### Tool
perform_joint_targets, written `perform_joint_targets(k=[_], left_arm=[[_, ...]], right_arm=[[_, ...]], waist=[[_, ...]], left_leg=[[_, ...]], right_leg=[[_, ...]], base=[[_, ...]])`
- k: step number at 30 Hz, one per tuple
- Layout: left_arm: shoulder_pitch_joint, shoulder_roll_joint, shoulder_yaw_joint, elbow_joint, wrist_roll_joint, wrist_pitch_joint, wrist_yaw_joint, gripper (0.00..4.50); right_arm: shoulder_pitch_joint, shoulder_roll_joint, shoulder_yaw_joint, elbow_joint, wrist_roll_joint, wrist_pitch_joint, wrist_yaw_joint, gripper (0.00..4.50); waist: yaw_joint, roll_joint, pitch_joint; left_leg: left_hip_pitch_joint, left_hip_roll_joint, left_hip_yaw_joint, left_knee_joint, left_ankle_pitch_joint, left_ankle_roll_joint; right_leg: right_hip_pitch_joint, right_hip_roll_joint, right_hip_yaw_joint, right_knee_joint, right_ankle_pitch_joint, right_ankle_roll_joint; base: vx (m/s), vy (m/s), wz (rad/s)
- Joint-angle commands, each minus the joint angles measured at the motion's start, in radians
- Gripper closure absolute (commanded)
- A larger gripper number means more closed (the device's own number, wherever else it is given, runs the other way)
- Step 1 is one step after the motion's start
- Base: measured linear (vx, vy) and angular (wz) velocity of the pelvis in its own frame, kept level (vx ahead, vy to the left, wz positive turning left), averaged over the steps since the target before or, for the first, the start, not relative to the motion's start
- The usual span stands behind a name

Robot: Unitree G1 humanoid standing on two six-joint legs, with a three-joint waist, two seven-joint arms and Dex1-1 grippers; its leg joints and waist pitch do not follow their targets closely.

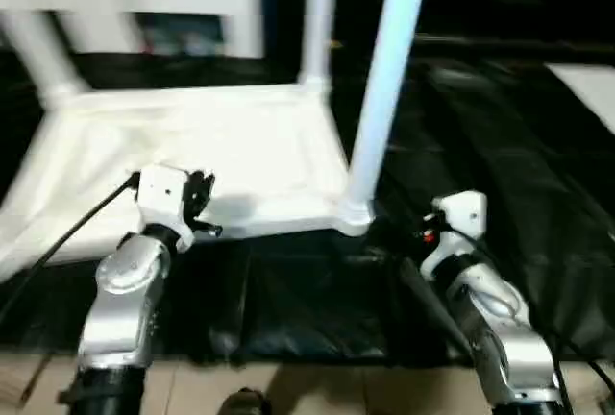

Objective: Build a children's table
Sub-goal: Rotate leg to tighten

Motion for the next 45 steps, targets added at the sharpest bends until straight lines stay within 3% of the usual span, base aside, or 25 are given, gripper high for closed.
perform_joint_targets(k=[1, 2, 3, 4, 5, 6, 7, 8, 9, 11, 12, 13, 14, 15, 17, 19, 22, 24, 26, 30, 32, 33, 35, 38, 45], left_arm=[[-0.022, 0.015, -0.007, -0.017, 0.017, 0.0, 0.002, 3.74], [-0.029, 0.021, -0.012, -0.017, 0.022, 0.018, -0.001, 3.74], [-0.029, 0.021, -0.012, -0.017, 0.022, 0.018, -0.001, 3.74], [-0.032, 0.026, -0.02, -0.013, 0.023, 0.017, -0.001, 3.74], [-0.039, 0.034, -0.033, -0.004, 0.021, 0.009, -0.005, 3.74], [-0.041, 0.035, -0.037, -0.001, 0.019, 0.005, -0.008, 3.74], [-0.047, 0.039, -0.048, 0.006, 0.02, 0.002, -0.015, 3.74], [-0.052, 0.043, -0.06, 0.01, 0.023, 0.012, -0.027, 3.74], [-0.06, 0.049, -0.092, 0.019, -0.009, 0.04, -0.104, 3.74], [-0.071, 0.057, -0.12, 0.03, -0.062, 0.053, -0.205, 3.74], [-0.08, 0.064, -0.134, 0.04, -0.075, 0.036, -0.249, 3.54], [-0.08, 0.064, -0.134, 0.04, -0.075, 0.036, -0.249, 3.44], [-0.112, 0.083, -0.168, 0.085, -0.106, -0.01, -0.367, 3.39], [-0.122, 0.088, -0.175, 0.098, -0.108, -0.016, -0.386, 3.39], [-0.176, 0.106, -0.209, 0.174, -0.104, -0.023, -0.467, 3.23], [-0.232, 0.118, -0.237, 0.255, -0.088, -0.041, -0.539, 3.0], [-0.355, 0.141, -0.293, 0.439, -0.048, -0.094, -0.662, 2.9], [-0.379, 0.147, -0.308, 0.478, -0.041, -0.11, -0.684, 2.89], [-0.457, 0.157, -0.35, 0.601, -0.011, -0.135, -0.747, 2.89], [-0.57, 0.147, -0.366, 0.777, 0.025, -0.174, -0.765, 2.89], [-0.592, 0.144, -0.367, 0.816, 0.034, -0.193, -0.761, 2.89], [-0.62, 0.139, -0.369, 0.862, 0.045, -0.216, -0.759, 2.89], [-0.675, 0.127, -0.374, 0.957, 0.056, -0.26, -0.756, 2.89], [-0.709, 0.117, -0.379, 1.024, 0.063, -0.29, -0.751, 2.89], [-0.74, 0.094, -0.38, 1.126, 0.086, -0.313, -0.777, 2.89]], right_arm=[[-0.007, 0.003, -0.017, 0.005, 0.014, -0.012, -0.009, 0.59], [-0.003, 0.004, -0.031, -0.001, 0.025, -0.009, -0.013, 0.59], [-0.003, 0.004, -0.031, -0.001, 0.025, -0.009, -0.013, 0.59], [0.0, 0.006, -0.035, -0.008, 0.033, -0.003, -0.014, 0.59], [0.007, 0.003, -0.033, -0.018, 0.04, 0.001, -0.011, 0.59], [0.009, 0.001, -0.031, -0.02, 0.04, 0.001, -0.009, 0.59], [0.012, -0.003, -0.027, -0.02, 0.041, -0.003, -0.006, 0.59], [0.011, -0.005, -0.029, -0.016, 0.041, -0.002, -0.007, 0.59], [0.008, -0.014, -0.035, -0.012, 0.044, 0.0, -0.001, 0.59], [0.001, -0.035, -0.039, -0.005, 0.037, 0.008, 0.008, 0.59], [-0.004, -0.048, -0.041, 0.005, 0.031, 0.01, 0.013, 0.59], [-0.004, -0.048, -0.041, 0.005, 0.031, 0.01, 0.013, 0.59], [-0.022, -0.088, -0.049, 0.049, 0.006, 0.025, 0.021, 0.59], [-0.027, -0.097, -0.051, 0.06, 0.001, 0.029, 0.023, 0.59], [-0.043, -0.136, -0.06, 0.094, 0.007, 0.025, 0.05, 0.59], [-0.052, -0.175, -0.064, 0.113, 0.024, 0.027, 0.098, 0.24], [-0.068, -0.262, -0.038, 0.129, 0.032, 0.039, 0.211, 0.11], [-0.07, -0.281, -0.025, 0.132, 0.025, 0.04, 0.23, 0.04], [-0.071, -0.334, 0.013, 0.136, 0.005, 0.033, 0.303, 0.04], [-0.059, -0.375, 0.049, 0.103, 0.026, 0.047, 0.411, 0.04], [-0.057, -0.382, 0.055, 0.097, 0.03, 0.048, 0.428, 0.04], [-0.054, -0.39, 0.061, 0.086, 0.037, 0.051, 0.445, 0.04], [-0.049, -0.406, 0.077, 0.069, 0.047, 0.051, 0.472, 0.04], [-0.046, -0.41, 0.088, 0.062, 0.047, 0.052, 0.486, 0.04], [-0.043, -0.41, 0.1, 0.052, 0.04, 0.056, 0.5, 0.04]], waist=[[0.03, -0.024, -0.056], [0.035, -0.014, -0.066], [0.022, 0.006, -0.076], [0.008, 0.022, -0.085], [-0.026, 0.032, -0.093], [-0.029, 0.042, -0.085], [-0.029, 0.041, -0.083], [-0.037, 0.038, -0.076], [-0.042, 0.032, -0.071], [-0.046, 0.025, -0.062], [-0.052, 0.009, -0.053], [-0.053, 0.013, -0.051], [-0.06, 0.0, -0.052], [-0.06, -0.001, -0.055], [-0.065, -0.018, -0.061], [-0.06, -0.012, -0.06], [-0.058, -0.021, -0.066], [-0.055, -0.023, -0.07], [-0.055, -0.018, -0.072], [-0.048, -0.021, -0.098], [-0.048, -0.02, -0.097], [-0.047, -0.012, -0.095], [-0.046, -0.013, -0.09], [-0.046, -0.011, -0.082], [-0.047, -0.01, -0.081]], left_leg=[[-0.045, 0.05, -0.02, -0.013, -0.126, 0.041], [-0.026, 0.059, -0.013, -0.069, -0.069, 0.056], [0.022, 0.07, 0.015, -0.152, 0.059, 0.088], [0.055, 0.079, 0.019, -0.163, 0.154, 0.13], [0.089, 0.131, -0.007, -0.161, 0.266, 0.235], [0.065, 0.137, -0.002, -0.164, 0.205, 0.235], [0.062, 0.131, 0.007, -0.166, 0.124, 0.21], [0.054, 0.114, 0.022, -0.178, -0.047, 0.145], [0.054, 0.107, 0.032, -0.191, -0.199, 0.072], [0.06, 0.103, 0.049, -0.204, -0.35, -0.018], [0.064, 0.1, 0.058, -0.209, -0.411, -0.053], [0.067, 0.098, 0.059, -0.211, -0.433, -0.066], [0.068, 0.097, 0.061, -0.213, -0.441, -0.076], [0.067, 0.094, 0.06, -0.217, -0.413, -0.069], [0.055, 0.098, 0.064, -0.222, -0.345, -0.063], [0.069, 0.095, 0.073, -0.219, -0.33, -0.053], [0.061, 0.095, 0.076, -0.218, -0.282, -0.036], [0.056, 0.101, 0.077, -0.216, -0.227, -0.02], [0.058, 0.099, 0.082, -0.212, -0.249, -0.014], [0.048, 0.094, 0.088, -0.186, -0.049, 0.047], [0.041, 0.092, 0.091, -0.179, 0.004, 0.09], [0.042, 0.095, 0.089, -0.179, -0.008, 0.102], [0.045, 0.095, 0.092, -0.181, -0.059, 0.102], [0.052, 0.102, 0.091, -0.192, -0.157, 0.054], [0.054, 0.103, 0.092, -0.197, -0.202, 0.014]], right_leg=[[0.081, -0.25, 0.218, -0.169, -0.571, -0.037], [0.09, -0.182, 0.179, -0.141, -0.281, -0.192], [0.06, -0.076, 0.1, -0.098, -0.031, -0.266], [0.036, -0.032, 0.069, -0.072, 0.047, -0.259], [-0.003, -0.003, 0.051, -0.028, 0.114, -0.223], [0.007, -0.02, 0.054, -0.042, 0.076, -0.205], [0.011, -0.031, 0.058, -0.052, 0.052, -0.211], [0.02, -0.044, 0.064, -0.069, -0.007, -0.223], [0.025, -0.053, 0.069, -0.086, -0.09, -0.22], [0.02, -0.061, 0.074, -0.106, -0.249, -0.177], [0.012, -0.064, 0.077, -0.121, -0.361, -0.138], [0.01, -0.065, 0.077, -0.126, -0.41, -0.118], [0.012, -0.069, 0.078, -0.136, -0.455, -0.085], [0.016, -0.071, 0.075, -0.14, -0.496, -0.058], [0.027, -0.074, 0.074, -0.139, -0.417, -0.058], [0.014, -0.072, 0.076, -0.143, -0.404, -0.061], [0.025, -0.076, 0.076, -0.139, -0.386, -0.066], [0.029, -0.078, 0.077, -0.129, -0.287, -0.103], [0.026, -0.075, 0.076, -0.127, -0.282, -0.125], [0.042, -0.07, 0.075, -0.084, 0.093, -0.217], [0.039, -0.067, 0.071, -0.076, 0.199, -0.259], [0.04, -0.072, 0.069, -0.077, 0.19, -0.277], [0.039, -0.07, 0.068, -0.09, 0.114, -0.278], [0.038, -0.073, 0.068, -0.105, -0.033, -0.26], [0.038, -0.074, 0.07, -0.116, -0.122, -0.227]], base=[[0.0, 0.0, 0.0], [-0.013, 0.01, 0.23], [-0.011, 0.066, 0.22], [-0.011, 0.066, 0.22], [-0.016, 0.104, 0.09], [-0.041, 0.1, -0.04], [-0.041, 0.1, -0.04], [-0.062, 0.074, 0.0], [-0.072, 0.042, 0.02], [-0.073, 0.031, 0.02], [-0.066, 0.012, 0.03], [-0.066, 0.012, 0.03], [-0.053, 0.008, -0.01], [0.0, 0.0, 0.0], [0.0, 0.0, 0.0], [0.0, 0.0, 0.0], [0.0, 0.0, 0.0], [0.0, 0.0, 0.0], [0.0, 0.0, 0.0], [0.041, -0.009, 0.0], [0.0, 0.0, 0.0], [0.0, 0.0, 0.0], [0.0, 0.0, 0.0], [0.0, 0.0, 0.0], [0.0, 0.0, 0.0]])
